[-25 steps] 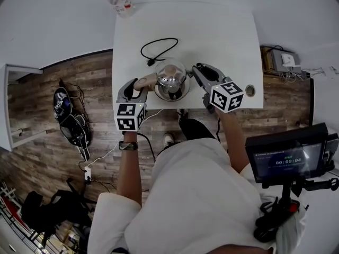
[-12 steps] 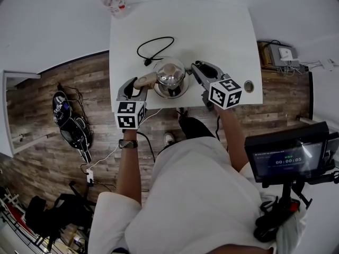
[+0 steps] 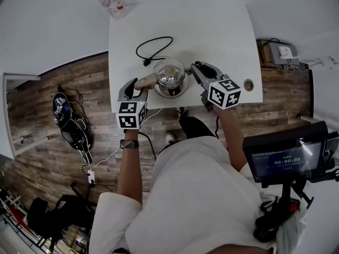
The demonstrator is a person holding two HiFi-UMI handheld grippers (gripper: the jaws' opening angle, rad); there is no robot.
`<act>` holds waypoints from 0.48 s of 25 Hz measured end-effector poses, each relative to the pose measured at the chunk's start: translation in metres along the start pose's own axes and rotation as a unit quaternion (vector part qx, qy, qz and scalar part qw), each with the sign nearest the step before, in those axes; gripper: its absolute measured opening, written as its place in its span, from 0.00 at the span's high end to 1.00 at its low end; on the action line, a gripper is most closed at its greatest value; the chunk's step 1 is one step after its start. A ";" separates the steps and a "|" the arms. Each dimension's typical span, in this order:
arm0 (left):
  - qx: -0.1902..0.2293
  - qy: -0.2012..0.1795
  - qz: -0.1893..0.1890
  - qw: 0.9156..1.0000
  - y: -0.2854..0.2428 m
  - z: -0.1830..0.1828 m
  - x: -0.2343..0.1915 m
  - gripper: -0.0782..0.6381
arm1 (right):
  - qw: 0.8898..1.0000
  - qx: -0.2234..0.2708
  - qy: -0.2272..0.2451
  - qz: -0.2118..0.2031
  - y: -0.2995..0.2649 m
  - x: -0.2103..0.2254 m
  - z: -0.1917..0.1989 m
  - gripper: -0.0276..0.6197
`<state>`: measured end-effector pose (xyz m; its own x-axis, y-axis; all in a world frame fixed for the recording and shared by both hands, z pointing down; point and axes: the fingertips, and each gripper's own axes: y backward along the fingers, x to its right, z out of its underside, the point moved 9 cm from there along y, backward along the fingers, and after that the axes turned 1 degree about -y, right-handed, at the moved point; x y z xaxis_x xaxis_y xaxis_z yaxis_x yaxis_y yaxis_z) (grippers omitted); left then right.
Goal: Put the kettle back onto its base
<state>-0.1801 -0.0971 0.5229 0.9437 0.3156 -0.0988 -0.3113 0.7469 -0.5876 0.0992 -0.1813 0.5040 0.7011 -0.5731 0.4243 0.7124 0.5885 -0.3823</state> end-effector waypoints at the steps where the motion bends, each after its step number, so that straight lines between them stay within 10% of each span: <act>1: 0.000 0.002 -0.001 1.000 0.000 0.000 0.000 0.67 | 1.000 0.001 -0.002 0.002 0.000 0.000 0.000 0.84; 12: -0.006 0.019 -0.006 1.000 -0.004 0.009 0.002 0.65 | 1.000 0.005 -0.007 0.001 0.001 -0.001 0.008 0.84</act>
<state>-0.1781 -0.0942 0.5326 0.9510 0.2843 -0.1212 -0.2986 0.7438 -0.5981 0.0991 -0.1756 0.5095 0.7016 -0.5638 0.4358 0.7109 0.5955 -0.3741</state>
